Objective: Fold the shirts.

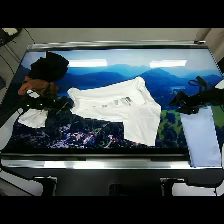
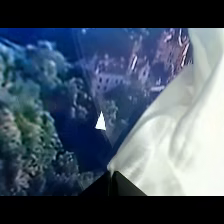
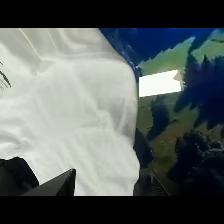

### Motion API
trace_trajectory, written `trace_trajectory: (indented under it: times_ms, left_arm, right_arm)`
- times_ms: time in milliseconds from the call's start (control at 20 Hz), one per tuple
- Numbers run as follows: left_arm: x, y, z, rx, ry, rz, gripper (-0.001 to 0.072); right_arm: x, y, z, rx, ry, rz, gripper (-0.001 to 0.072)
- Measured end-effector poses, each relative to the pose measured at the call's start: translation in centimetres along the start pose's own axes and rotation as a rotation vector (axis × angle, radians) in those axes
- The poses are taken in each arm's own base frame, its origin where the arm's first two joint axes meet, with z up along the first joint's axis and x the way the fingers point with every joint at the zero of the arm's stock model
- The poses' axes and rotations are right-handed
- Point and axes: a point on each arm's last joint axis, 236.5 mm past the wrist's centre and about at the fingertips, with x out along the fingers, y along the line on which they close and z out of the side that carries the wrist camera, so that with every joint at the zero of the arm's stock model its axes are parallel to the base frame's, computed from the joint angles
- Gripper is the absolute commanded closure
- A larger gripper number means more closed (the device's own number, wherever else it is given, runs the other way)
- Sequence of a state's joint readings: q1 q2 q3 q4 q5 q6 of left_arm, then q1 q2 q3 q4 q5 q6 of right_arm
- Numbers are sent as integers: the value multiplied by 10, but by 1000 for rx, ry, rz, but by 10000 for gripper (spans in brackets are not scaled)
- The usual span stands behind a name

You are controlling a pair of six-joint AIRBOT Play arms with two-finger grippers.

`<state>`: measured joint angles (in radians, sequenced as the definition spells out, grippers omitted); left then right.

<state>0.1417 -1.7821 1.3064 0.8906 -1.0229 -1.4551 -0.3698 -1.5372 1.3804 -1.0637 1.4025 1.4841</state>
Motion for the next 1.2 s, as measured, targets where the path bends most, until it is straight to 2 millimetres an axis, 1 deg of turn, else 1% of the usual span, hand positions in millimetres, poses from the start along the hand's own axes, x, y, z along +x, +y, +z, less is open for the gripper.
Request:
trace_trajectory:
  times_ms: [150,300,400,450,500,550,600,650,700,800,850,900,950,1000,1050,1100,1150,1200]
  left_arm:
    - [-3,-1,-7,45,25,2,682]
    - [-9,-1,-8,82,26,10,683]
    - [-13,-4,-7,88,20,1,684]
    - [-13,-6,-9,92,30,-5,684]
    - [-14,-7,-12,98,39,-8,684]
    - [-15,-8,-14,103,47,-13,684]
    - [-15,-9,-15,105,51,-14,684]
    - [-17,-10,-17,108,60,-17,684]
    - [-20,-12,-18,116,62,-20,684]
    - [-32,-23,-17,150,51,-32,686]
    - [-43,-32,-14,181,28,-39,686]
    - [-58,-43,-9,215,-1,-47,685]
    - [-78,-57,-4,259,-43,-57,685]
    - [-103,-75,4,308,-108,-66,686]
    - [-136,-97,12,366,-189,-77,686]
    - [-172,-120,17,421,-281,-89,686]
    - [-212,-145,21,475,-387,-99,686]
    - [-264,-175,22,533,-532,-115,686]
  right_arm:
    - [26,-14,-28,53,86,0,134]
    - [54,-21,-43,120,102,31,138]
    - [71,-22,-40,153,65,44,145]
    - [77,-21,-38,159,48,46,146]
    - [85,-18,-35,160,29,48,174]
    - [91,-14,-32,156,11,51,288]
    - [97,-10,-28,145,-11,48,449]
    - [104,-5,-21,131,-46,42,668]
    - [107,0,-16,116,-72,38,660]
    - [105,13,-3,86,-116,46,661]
    - [97,20,5,59,-145,51,661]
    - [83,33,16,20,-187,61,661]
    - [60,49,29,-33,-247,74,661]
    - [29,69,44,-93,-330,88,661]
    - [-9,93,58,-153,-432,106,660]
    - [-55,116,69,-215,-546,118,660]
    - [-113,143,77,-287,-692,128,660]
    - [-173,169,76,-354,-842,137,660]
